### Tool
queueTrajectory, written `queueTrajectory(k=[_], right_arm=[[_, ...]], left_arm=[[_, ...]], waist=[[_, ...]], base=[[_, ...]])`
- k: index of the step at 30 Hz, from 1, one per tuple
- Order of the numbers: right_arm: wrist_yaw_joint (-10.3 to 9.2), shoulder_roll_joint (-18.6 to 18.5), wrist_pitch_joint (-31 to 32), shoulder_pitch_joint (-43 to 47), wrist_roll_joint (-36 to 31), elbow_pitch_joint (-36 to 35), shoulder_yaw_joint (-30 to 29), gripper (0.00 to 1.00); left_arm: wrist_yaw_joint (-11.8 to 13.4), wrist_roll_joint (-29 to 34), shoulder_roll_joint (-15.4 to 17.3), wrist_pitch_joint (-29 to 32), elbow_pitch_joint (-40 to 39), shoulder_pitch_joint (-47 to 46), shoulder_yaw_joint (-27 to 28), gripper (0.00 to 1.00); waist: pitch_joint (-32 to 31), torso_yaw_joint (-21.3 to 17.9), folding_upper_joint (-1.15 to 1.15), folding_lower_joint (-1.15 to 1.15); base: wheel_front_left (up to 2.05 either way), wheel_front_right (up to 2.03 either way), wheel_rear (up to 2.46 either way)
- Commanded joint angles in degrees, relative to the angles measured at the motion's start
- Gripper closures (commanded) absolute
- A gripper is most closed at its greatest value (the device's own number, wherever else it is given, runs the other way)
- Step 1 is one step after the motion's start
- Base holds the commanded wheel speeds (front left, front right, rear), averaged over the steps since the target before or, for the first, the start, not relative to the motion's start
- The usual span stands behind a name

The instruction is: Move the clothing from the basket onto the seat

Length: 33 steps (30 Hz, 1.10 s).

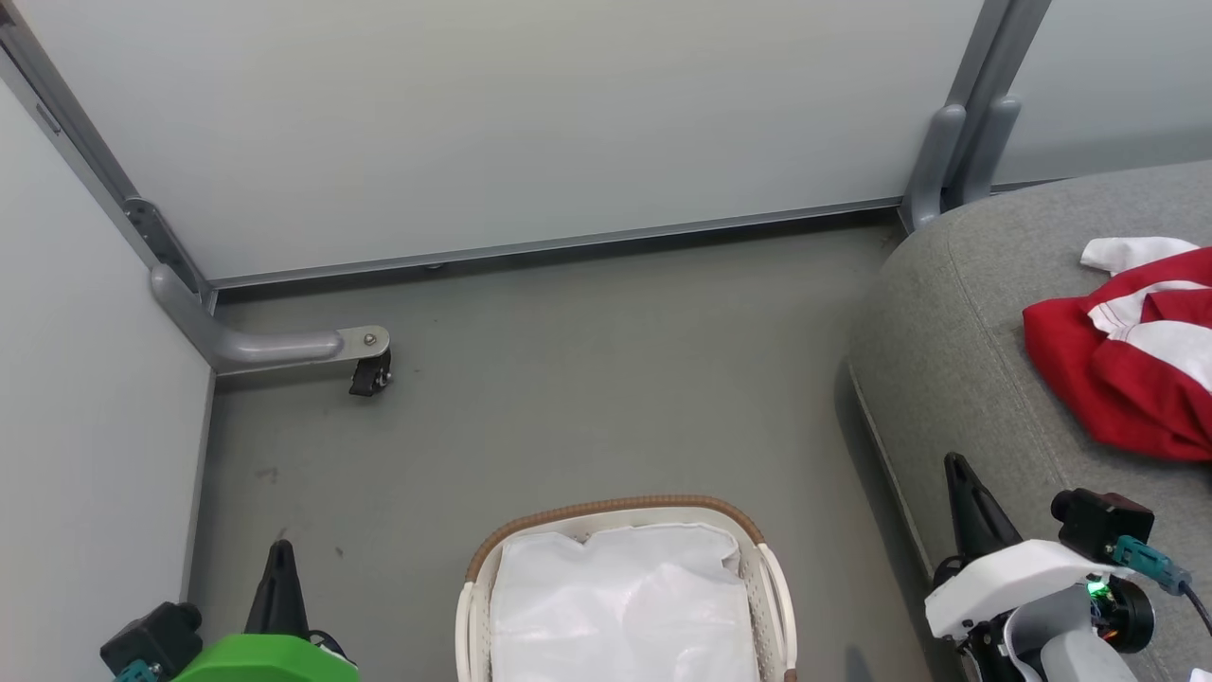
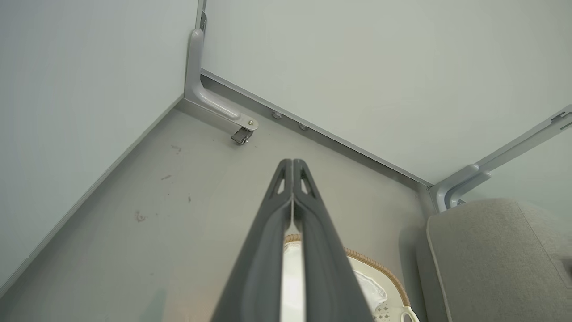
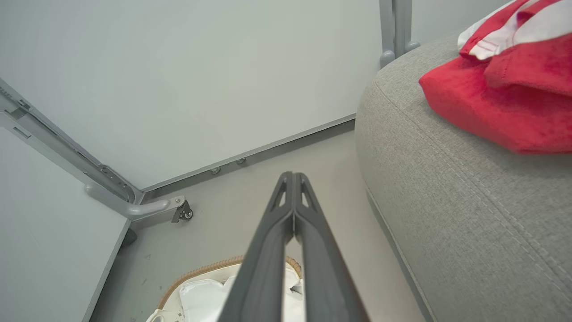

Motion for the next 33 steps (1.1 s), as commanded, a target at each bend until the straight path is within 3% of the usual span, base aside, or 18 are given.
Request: queueTrajectory(k=[1,33], right_arm=[[-0.01,-0.3,0.5,-0.5,2.6,-1.2,-0.4,1.0],[-0.03,-0.6,7.1,-0.1,29.8,-4.0,-2.2,1.0]], left_arm=[[0.0,-2.3,0.3,0.5,-1.3,-1.4,0.5,1.0],[-0.1,-25.3,0.3,7.1,-5.0,-3.2,2.1,1.0]], waist=[[0.0,0.0,0.0,0.0],[-0.9,-0.6,0.0,0.0]], base=[[0.0,0.0,0.0],[0.0,0.0,0.0]])
